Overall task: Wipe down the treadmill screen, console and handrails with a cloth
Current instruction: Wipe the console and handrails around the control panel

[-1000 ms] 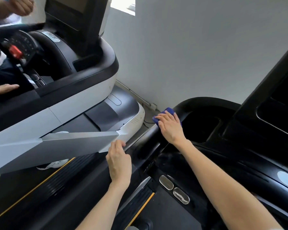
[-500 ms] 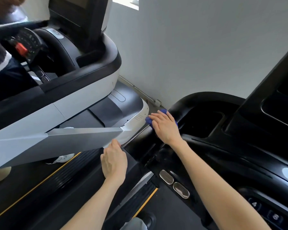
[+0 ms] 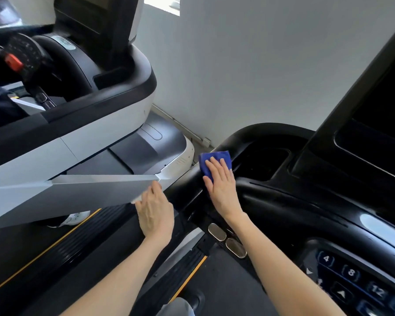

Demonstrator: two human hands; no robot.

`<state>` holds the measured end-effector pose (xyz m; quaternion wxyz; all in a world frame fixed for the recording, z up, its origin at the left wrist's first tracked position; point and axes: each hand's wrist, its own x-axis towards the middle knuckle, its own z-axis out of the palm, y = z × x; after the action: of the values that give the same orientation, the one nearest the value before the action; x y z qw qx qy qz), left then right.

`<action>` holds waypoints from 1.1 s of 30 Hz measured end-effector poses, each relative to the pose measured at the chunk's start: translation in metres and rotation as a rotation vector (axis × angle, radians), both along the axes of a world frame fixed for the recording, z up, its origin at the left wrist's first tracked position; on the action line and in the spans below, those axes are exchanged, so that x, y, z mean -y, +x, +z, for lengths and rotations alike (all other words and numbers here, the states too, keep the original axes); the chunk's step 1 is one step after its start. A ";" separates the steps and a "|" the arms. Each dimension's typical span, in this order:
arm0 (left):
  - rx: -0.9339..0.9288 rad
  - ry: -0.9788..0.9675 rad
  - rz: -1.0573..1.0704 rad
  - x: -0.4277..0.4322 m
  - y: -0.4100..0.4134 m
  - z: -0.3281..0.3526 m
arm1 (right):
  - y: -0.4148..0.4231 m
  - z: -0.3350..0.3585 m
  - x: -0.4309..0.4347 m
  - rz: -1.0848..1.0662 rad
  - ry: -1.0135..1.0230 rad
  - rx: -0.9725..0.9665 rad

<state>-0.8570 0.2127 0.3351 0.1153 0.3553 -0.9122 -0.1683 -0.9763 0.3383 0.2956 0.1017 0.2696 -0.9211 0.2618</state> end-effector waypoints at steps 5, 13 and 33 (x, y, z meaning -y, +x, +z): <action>0.014 -0.024 0.014 -0.007 -0.004 0.000 | -0.015 0.020 -0.012 -0.158 -0.249 0.107; 0.041 0.009 0.026 -0.007 -0.006 -0.001 | -0.033 0.033 -0.051 -0.290 0.390 -0.080; -0.010 -0.022 -0.020 -0.005 -0.005 -0.006 | 0.001 0.033 -0.037 -0.218 0.654 -0.086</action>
<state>-0.8623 0.2177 0.3292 0.1218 0.3440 -0.9170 -0.1611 -0.9757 0.3750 0.3282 0.0761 0.1988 -0.9745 -0.0713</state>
